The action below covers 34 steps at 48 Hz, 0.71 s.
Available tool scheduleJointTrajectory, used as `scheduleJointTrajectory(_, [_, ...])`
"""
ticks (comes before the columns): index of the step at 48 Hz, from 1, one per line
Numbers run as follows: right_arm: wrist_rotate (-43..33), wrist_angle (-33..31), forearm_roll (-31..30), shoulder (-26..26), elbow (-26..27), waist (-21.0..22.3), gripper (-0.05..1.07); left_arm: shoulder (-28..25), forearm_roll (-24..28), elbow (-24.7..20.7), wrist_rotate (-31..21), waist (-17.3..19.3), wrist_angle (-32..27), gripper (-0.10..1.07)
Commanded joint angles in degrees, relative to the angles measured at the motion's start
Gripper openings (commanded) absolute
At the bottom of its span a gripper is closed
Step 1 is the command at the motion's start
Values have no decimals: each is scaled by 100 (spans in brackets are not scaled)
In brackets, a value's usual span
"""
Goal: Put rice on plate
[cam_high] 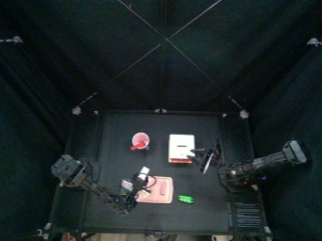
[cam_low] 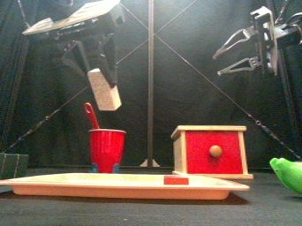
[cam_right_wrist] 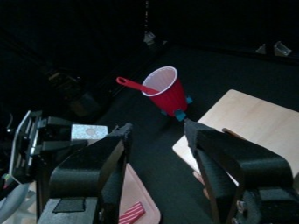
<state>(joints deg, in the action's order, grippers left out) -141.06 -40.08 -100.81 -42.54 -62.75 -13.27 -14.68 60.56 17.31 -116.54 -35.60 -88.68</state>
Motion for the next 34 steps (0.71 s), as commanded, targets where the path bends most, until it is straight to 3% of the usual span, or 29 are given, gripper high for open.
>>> scheduleJointTrajectory(1, [9,-9,-44,-9,44,0,85,-281,-237,-580,-158,-88,-589,45])
scheduleJointTrajectory(14, [0,0,-26,0,26,-18,85,-826,-316,-1072,-545,-211,-677,45])
scheduleJointTrajectory(34, [-9,-9,-18,26,9,-9,85,-1310,-826,-1107,-1652,-220,-272,46])
